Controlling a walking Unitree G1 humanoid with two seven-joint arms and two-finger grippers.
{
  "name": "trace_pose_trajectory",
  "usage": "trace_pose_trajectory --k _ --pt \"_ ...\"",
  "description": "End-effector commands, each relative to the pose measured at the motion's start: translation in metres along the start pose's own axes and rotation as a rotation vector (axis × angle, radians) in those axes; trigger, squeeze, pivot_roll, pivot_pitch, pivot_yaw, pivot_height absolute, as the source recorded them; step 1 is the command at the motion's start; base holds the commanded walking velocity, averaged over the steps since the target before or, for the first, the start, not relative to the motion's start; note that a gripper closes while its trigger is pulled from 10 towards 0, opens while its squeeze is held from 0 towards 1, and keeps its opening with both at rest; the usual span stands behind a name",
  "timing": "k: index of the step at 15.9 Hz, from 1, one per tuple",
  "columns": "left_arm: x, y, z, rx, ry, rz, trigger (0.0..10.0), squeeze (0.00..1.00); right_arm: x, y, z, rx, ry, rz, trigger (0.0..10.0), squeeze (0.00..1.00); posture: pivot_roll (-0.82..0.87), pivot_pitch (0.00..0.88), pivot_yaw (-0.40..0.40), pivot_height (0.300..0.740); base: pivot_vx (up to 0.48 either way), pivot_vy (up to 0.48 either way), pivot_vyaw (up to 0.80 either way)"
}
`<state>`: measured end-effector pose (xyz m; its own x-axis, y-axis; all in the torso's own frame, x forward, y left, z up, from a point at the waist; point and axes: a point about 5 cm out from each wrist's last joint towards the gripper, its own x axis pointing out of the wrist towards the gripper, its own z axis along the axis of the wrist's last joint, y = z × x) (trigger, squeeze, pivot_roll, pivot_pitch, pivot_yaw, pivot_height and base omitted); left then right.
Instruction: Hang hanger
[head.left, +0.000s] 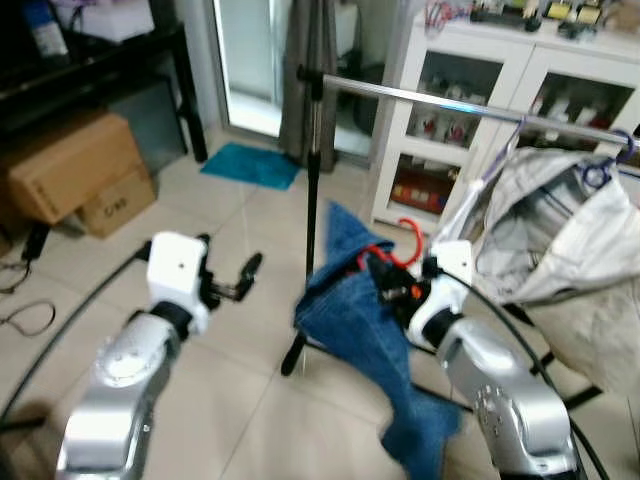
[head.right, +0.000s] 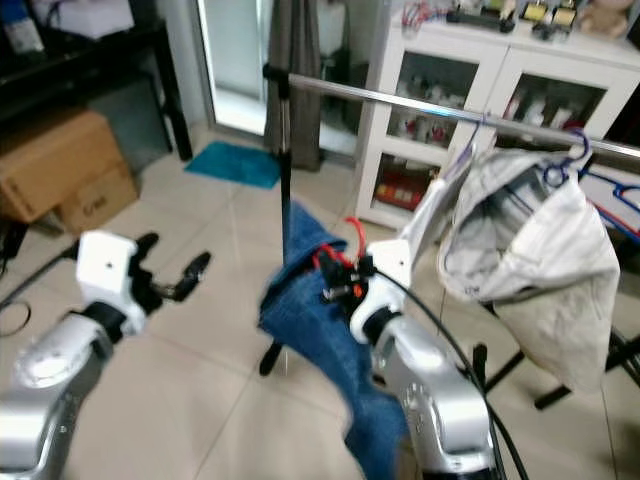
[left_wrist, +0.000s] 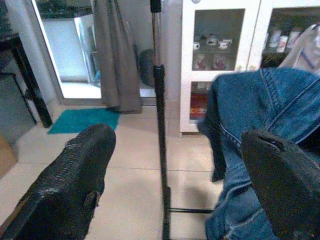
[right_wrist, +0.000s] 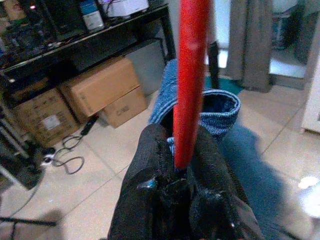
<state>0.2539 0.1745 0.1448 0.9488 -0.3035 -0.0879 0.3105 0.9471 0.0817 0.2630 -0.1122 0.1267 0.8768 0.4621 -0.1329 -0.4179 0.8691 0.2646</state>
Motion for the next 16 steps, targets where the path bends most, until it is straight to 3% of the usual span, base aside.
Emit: trace_pose_trajectory --k 1,7,10,12,13,16 --pt "0.003 -0.009 0.003 -0.007 -0.011 -0.034 10.0 1.0 -0.003 -0.009 0.01 -0.012 -0.032 -0.042 10.0 0.0 0.14 0.0 -0.007 0.74 0.394 0.0 0.0" --pt "0.004 -0.011 0.001 -0.002 -0.004 -0.051 10.0 1.0 -0.001 -0.009 0.015 0.036 -0.055 -0.066 10.0 0.0 0.14 0.0 -0.002 0.74 0.392 0.0 0.0" --pt "0.005 -0.012 0.001 0.004 0.0 -0.061 10.0 1.0 -0.001 -0.018 0.017 0.077 -0.068 -0.154 10.0 0.0 0.13 0.0 0.004 0.74 0.394 0.0 0.0" --pt "0.006 -0.014 0.0 0.007 0.006 -0.078 10.0 1.0 -0.008 -0.042 0.016 0.149 -0.102 -0.371 10.0 0.0 0.13 0.0 0.004 0.74 0.39 0.0 0.0" --pt "0.006 -0.015 -0.001 0.016 0.011 -0.091 10.0 1.0 -0.016 -0.057 0.013 0.108 -0.089 -0.492 10.0 0.0 0.13 0.0 0.003 0.74 0.394 0.0 0.0" --pt "0.004 -0.015 -0.002 0.025 0.02 -0.1 10.0 1.0 -0.03 -0.075 0.012 0.061 -0.077 -0.645 10.0 0.0 0.13 0.0 -0.001 0.74 0.39 0.0 0.0"
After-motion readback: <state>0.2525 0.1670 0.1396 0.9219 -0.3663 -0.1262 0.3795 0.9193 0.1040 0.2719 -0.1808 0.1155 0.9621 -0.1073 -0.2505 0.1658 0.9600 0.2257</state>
